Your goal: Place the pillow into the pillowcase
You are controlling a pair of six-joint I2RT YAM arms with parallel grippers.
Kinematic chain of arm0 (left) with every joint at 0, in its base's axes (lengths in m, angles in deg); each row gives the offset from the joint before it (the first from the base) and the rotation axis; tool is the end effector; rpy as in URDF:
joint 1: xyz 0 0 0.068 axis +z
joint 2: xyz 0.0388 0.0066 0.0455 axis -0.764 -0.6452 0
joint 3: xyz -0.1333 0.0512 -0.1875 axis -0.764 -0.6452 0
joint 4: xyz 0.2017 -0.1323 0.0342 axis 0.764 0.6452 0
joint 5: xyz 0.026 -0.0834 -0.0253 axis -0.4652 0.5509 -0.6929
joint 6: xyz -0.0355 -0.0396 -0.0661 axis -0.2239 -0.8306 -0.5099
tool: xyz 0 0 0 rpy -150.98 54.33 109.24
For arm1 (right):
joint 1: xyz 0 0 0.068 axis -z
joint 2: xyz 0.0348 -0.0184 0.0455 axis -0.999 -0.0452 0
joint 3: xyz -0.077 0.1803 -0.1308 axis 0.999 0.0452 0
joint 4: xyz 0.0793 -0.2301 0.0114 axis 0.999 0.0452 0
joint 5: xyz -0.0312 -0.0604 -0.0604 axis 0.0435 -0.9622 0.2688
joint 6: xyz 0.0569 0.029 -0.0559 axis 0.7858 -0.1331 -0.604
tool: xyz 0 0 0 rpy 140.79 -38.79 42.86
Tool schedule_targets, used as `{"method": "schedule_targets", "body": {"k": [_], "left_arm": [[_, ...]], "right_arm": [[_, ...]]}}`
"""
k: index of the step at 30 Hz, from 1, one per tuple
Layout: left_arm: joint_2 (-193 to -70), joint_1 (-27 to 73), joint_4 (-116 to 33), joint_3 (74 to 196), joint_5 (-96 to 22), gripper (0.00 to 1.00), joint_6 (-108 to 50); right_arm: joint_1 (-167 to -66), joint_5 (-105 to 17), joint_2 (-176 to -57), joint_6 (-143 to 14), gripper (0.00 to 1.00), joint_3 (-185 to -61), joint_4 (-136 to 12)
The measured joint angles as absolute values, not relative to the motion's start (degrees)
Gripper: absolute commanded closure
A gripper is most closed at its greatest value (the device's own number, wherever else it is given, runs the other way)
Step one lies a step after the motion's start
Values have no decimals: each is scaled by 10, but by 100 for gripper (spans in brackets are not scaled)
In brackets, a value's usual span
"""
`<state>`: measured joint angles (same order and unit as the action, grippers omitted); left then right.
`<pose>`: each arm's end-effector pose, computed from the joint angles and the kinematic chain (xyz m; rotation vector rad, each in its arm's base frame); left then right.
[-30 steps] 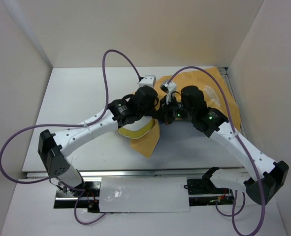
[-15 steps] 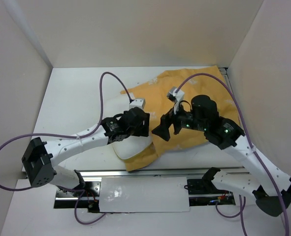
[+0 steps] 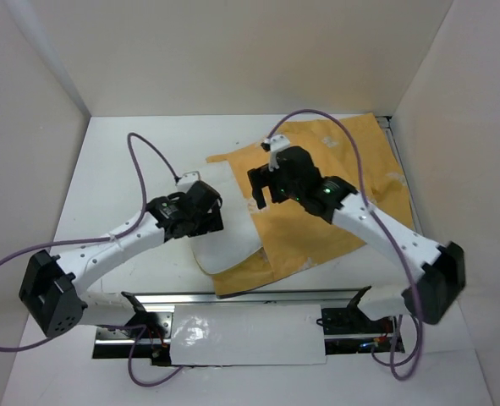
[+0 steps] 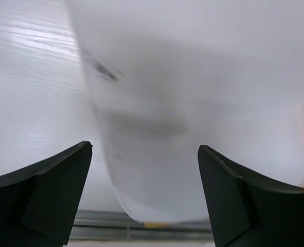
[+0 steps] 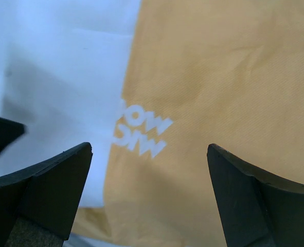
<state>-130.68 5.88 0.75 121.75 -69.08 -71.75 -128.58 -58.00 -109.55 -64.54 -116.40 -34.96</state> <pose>0.2176 -0.1675 0.2110 -0.3853 2.4092 -0.2284 0.2416 0.1997 0.2897 -0.5664 2.0817 0.3642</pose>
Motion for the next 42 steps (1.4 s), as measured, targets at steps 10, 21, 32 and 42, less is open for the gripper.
{"method": "schedule_targets", "body": {"k": [10, 21, 32, 42], "left_arm": [[-1317, 287, -100, 1197, -575, 0, -650], [-1495, 299, -160, 1266, -521, 8, -605], [-1528, 301, -197, 1288, -472, 100, -589], [-1387, 261, -301, 1205, -442, 100, -487]], "right_arm": [[-1285, -693, -1444, -680, 3, -1416, -373], [-1285, -770, -1641, -702, 22, -1584, -362], [-1289, -861, -1645, -703, 100, -1597, -357], [-1307, -788, -1601, -740, 100, -1599, -349]]}}
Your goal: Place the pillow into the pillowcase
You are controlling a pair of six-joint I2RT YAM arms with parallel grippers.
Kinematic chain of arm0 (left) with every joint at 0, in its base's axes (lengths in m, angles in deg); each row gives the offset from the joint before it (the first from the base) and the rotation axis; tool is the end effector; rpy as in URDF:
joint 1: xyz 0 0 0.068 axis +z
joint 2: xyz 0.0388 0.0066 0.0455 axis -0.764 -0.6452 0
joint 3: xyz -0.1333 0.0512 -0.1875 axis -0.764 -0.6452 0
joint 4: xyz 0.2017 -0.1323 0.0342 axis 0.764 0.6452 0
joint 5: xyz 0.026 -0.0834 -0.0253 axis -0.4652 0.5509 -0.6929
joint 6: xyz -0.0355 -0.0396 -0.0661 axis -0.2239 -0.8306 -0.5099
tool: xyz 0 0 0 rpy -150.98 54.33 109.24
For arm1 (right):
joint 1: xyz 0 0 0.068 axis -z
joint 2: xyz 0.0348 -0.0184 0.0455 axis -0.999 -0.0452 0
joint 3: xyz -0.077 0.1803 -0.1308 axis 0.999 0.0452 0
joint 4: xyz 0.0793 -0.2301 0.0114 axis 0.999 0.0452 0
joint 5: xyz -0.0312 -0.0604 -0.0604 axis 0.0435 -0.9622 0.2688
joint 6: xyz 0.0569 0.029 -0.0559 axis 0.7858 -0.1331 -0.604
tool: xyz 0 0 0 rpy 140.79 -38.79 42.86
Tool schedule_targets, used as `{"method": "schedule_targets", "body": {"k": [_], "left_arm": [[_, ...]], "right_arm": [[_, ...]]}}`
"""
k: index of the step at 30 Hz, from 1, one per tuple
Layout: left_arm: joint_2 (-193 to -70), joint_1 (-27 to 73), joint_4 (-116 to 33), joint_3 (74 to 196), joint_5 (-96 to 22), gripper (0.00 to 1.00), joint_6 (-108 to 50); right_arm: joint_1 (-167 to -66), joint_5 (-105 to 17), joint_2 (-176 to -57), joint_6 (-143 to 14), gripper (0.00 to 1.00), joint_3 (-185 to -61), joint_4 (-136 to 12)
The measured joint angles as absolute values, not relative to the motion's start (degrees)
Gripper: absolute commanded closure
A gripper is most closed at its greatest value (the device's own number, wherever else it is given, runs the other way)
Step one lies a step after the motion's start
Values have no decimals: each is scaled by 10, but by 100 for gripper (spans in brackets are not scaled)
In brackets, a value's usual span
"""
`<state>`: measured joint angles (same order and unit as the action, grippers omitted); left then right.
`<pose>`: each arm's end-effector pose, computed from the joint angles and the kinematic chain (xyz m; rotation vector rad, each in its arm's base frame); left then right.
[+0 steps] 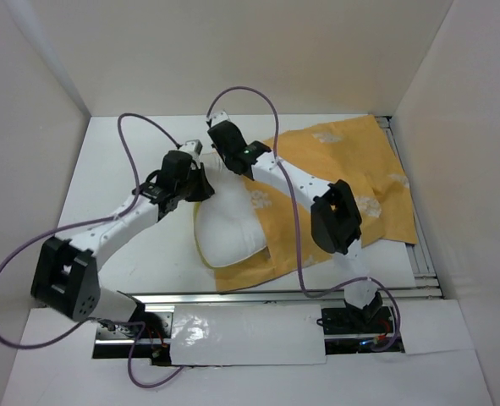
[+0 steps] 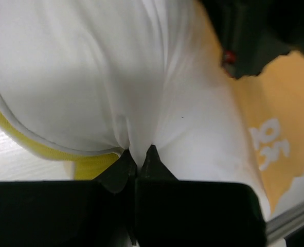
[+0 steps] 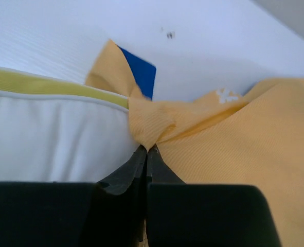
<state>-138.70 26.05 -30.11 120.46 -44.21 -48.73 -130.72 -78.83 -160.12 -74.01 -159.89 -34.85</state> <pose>0.3138 -0.1394 0.2134 -0.1437 2.2202 -0.5598 0.3797 0.3106 0.2198 -0.6117 2.0895 -0.1455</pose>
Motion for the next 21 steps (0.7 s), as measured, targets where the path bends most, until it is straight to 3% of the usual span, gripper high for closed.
{"method": "schedule_targets", "body": {"k": [9, 21], "left_arm": [[-1196, 211, -354, 1197, -462, 100, -437], [-1218, 142, -522, 1146, -610, 100, -486]], "right_arm": [[-1398, -770, -1425, -779, 100, -1590, -370], [-1449, -838, -1418, -787, 100, -1639, -284]]}}
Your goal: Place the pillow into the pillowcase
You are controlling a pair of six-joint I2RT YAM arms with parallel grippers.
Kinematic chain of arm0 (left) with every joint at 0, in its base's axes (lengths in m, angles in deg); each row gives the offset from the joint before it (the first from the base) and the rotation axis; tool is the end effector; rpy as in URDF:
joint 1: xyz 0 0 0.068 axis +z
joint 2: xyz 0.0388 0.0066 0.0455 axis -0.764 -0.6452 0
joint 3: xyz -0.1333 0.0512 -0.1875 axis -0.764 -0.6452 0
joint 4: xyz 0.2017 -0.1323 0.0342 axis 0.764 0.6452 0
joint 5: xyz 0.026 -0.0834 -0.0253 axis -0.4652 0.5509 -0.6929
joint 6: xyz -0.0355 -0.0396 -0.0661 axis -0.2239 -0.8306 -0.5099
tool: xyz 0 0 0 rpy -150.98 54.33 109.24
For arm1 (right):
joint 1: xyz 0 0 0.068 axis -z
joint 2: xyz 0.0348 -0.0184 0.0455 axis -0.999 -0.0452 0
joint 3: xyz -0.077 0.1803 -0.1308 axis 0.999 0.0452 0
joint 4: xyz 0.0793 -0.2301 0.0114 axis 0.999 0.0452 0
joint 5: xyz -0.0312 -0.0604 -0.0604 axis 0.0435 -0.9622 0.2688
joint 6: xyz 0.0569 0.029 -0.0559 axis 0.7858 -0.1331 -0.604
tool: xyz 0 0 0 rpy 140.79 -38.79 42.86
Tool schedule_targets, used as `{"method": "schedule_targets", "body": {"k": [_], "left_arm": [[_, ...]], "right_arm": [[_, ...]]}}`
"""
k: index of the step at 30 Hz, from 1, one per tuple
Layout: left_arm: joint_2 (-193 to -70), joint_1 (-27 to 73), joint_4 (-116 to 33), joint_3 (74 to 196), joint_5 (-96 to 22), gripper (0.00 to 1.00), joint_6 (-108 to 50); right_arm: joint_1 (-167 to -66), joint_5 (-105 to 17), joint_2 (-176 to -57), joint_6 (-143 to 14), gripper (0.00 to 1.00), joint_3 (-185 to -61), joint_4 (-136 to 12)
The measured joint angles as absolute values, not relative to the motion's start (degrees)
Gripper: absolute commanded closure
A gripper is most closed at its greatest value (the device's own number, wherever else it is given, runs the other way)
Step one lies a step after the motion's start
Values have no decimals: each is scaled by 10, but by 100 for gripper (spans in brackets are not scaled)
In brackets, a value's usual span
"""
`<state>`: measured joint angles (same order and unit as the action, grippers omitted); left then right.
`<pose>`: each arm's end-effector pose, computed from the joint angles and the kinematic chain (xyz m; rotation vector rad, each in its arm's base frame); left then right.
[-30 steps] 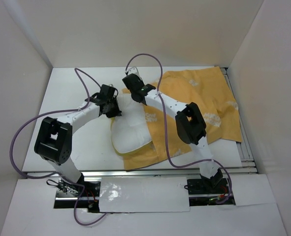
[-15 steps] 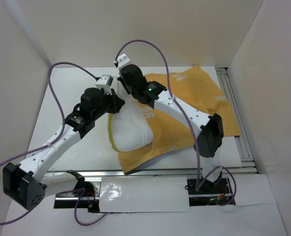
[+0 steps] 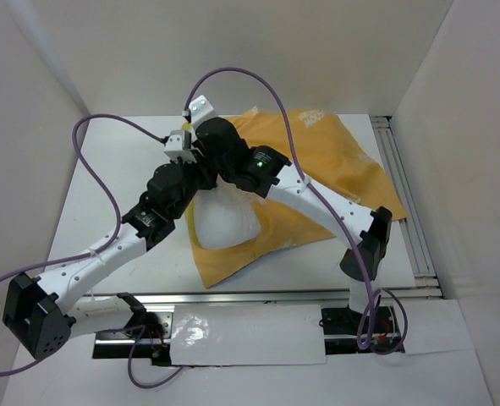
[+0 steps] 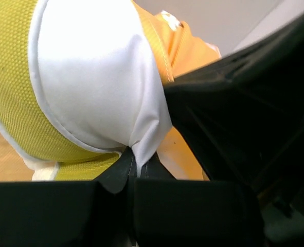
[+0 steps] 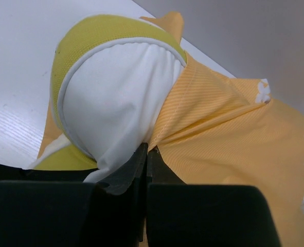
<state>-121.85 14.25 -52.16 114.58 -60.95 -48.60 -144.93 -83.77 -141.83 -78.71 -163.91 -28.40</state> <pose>0.2609 -0.1614 0.3202 -0.1639 1.6264 -0.6857 0.2597 0.3333 0.3727 -0.7063 1.7851 0.0225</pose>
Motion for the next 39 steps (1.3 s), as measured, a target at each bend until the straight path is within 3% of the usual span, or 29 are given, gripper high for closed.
{"method": "schedule_targets", "body": {"k": [4, 5, 8, 9, 12, 13, 14, 22, 27, 36, 38, 39], "left_arm": [[-1246, 127, -570, 1141, -653, 100, -509], [-1251, 123, -578, 1141, -660, 96, -515], [-1255, 116, -583, 1140, -681, 71, -532], [-1255, 115, -578, 1140, -689, 55, -537], [-1254, 117, -523, 1140, -723, 29, -556], [-1256, 118, -487, 1139, -731, 12, -557], [-1259, 117, -453, 1139, -735, 1, -556], [-1250, 122, -258, 1121, -769, 0, -583], [-1155, 124, -213, 1064, -747, 0, -600], [-1020, 137, -169, 960, -698, 0, -631], [-1018, 138, -189, 931, -669, 0, -640], [-1021, 138, -204, 915, -652, 0, -641]], "right_arm": [[-1449, -860, -1419, -780, 100, -1639, -274], [-1449, -867, -1419, -780, 100, -1639, -273], [-1449, -881, -1421, -780, 100, -1639, -270], [-1448, -883, -1423, -777, 100, -1638, -271], [-1442, -871, -1426, -757, 100, -1624, -278], [-1437, -852, -1427, -746, 100, -1623, -285], [-1433, -837, -1429, -737, 98, -1623, -290], [-1393, -696, -1454, -677, 94, -1564, -336], [-1382, -632, -1504, -658, 88, -1539, -364], [-1376, -575, -1549, -649, 92, -1538, -362], [-1376, -567, -1549, -649, 83, -1538, -363], [-1376, -564, -1549, -648, 72, -1537, -366]]}}
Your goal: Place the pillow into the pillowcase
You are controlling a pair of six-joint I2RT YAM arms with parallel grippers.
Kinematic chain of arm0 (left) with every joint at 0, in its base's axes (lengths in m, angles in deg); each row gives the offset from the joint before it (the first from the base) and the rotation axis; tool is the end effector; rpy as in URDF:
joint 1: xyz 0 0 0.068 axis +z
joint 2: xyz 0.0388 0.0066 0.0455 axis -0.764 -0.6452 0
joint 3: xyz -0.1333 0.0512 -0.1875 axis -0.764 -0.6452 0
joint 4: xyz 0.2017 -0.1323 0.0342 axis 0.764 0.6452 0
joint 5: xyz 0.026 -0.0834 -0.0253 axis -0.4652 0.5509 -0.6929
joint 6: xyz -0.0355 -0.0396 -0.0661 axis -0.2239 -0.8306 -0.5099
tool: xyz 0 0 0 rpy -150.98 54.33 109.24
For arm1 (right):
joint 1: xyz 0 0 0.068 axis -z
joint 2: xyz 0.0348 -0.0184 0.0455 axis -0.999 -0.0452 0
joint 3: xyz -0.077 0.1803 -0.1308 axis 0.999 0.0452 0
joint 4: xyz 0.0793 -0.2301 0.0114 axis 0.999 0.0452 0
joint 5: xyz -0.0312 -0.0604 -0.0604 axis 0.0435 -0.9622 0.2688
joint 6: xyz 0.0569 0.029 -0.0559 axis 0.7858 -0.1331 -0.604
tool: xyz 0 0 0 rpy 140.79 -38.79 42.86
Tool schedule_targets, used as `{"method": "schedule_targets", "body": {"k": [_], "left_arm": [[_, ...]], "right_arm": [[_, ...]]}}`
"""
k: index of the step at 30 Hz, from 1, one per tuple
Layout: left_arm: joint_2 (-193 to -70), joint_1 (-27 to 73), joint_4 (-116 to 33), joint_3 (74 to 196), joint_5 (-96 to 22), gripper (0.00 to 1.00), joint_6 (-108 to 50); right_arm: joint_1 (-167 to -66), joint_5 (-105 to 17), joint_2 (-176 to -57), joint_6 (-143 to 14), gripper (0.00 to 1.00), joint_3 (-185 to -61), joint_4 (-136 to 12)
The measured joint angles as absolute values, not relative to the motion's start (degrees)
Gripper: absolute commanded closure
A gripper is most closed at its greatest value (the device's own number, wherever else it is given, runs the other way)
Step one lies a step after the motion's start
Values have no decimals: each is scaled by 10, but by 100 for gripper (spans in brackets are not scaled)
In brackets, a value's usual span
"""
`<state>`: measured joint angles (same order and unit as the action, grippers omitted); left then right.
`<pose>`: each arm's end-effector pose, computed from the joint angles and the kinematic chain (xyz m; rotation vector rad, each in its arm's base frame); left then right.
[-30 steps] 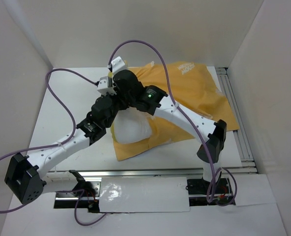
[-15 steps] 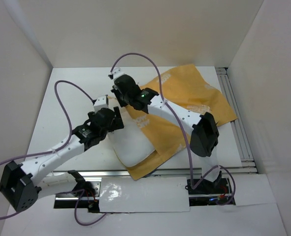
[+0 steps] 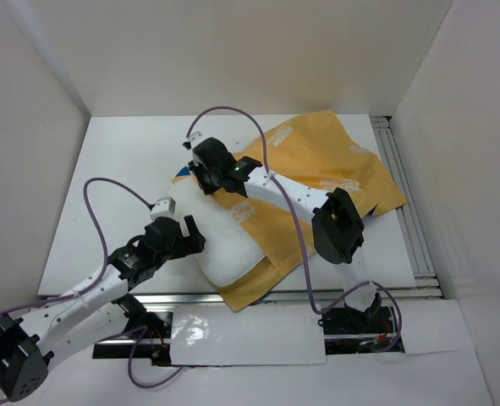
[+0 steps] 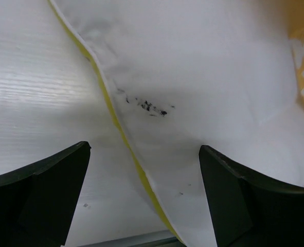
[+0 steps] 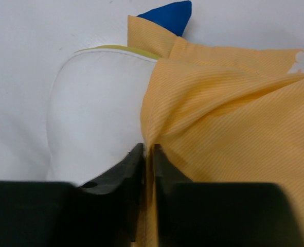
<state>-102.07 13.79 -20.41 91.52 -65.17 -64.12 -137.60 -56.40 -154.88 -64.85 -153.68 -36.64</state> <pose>0.1869 -0.1042 0.1812 -0.4044 2.1559 -0.4421 0.3122 0.3642 0.2232 -0.8000 2.1386 0.4272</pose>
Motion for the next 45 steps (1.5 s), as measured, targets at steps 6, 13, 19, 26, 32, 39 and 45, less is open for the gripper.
{"method": "schedule_targets", "body": {"k": [6, 13, 19, 26, 32, 39, 45], "left_arm": [[-1046, 141, -303, 846, -571, 0, -653], [-1042, 141, -361, 840, -553, 69, -658], [-1125, 141, -401, 853, -563, 82, -665], [-1231, 154, -417, 927, -593, 90, -670], [-1252, 175, -444, 929, -581, 90, -673], [-1247, 178, -446, 928, -563, 80, -668], [-1174, 166, -400, 919, -579, 64, -646]], "right_arm": [[-1376, -548, -1549, -652, 19, -1521, -360], [-1371, -585, -1497, -649, 2, -1424, -366], [-1334, -592, -1370, -645, 0, -1313, -367], [-1260, -608, -1185, -626, 0, -1188, -358], [-1187, -583, -1136, -600, 0, -1074, -362], [-1138, -518, -1227, -594, 0, -1055, -405], [-1121, -471, -1320, -590, 0, -1122, -446]]}}
